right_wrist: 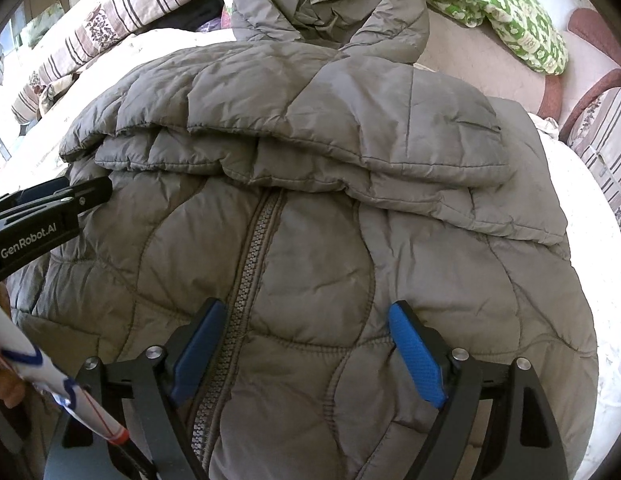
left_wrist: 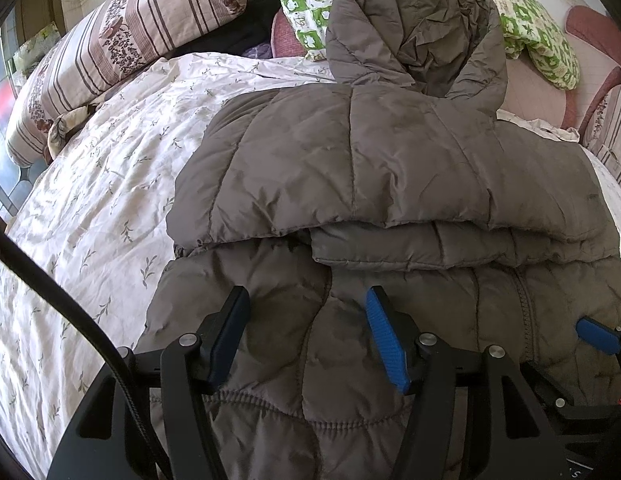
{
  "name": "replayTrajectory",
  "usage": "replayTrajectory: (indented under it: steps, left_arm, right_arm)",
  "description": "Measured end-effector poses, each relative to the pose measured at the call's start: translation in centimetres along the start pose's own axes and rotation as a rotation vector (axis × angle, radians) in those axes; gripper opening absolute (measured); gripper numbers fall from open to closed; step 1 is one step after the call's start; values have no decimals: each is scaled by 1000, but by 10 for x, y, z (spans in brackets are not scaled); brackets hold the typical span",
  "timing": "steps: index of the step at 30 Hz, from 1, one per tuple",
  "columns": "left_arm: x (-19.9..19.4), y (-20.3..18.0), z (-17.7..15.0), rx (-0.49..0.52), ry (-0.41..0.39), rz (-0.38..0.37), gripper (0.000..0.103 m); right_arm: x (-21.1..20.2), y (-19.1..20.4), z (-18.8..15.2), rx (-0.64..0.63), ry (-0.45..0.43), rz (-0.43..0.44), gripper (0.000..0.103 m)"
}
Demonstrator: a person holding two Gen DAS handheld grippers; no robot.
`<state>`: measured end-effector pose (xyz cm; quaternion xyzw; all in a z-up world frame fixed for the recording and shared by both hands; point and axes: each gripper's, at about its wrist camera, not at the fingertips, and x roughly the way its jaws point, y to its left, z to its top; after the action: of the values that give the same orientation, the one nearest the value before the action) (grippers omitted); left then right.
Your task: Fold large clothes
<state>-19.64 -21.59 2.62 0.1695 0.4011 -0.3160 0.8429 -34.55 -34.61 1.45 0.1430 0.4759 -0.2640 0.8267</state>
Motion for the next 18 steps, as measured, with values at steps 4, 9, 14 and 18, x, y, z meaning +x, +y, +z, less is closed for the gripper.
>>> replayTrajectory:
  steps: [4, 9, 14, 18]
  left_arm:
    - [0, 0, 0, 1, 1, 0, 60]
    - [0, 0, 0, 1, 0, 0, 60]
    - [-1, 0, -1, -2, -2, -1, 60]
    - [-2, 0, -1, -4, -3, -2, 60]
  right_arm:
    - [0, 0, -1, 0, 0, -6, 90]
    - [-2, 0, -1, 0, 2, -9, 91]
    - [-14, 1, -7, -5, -4, -8, 91]
    - [-28, 4, -20, -17, -16, -32, 91]
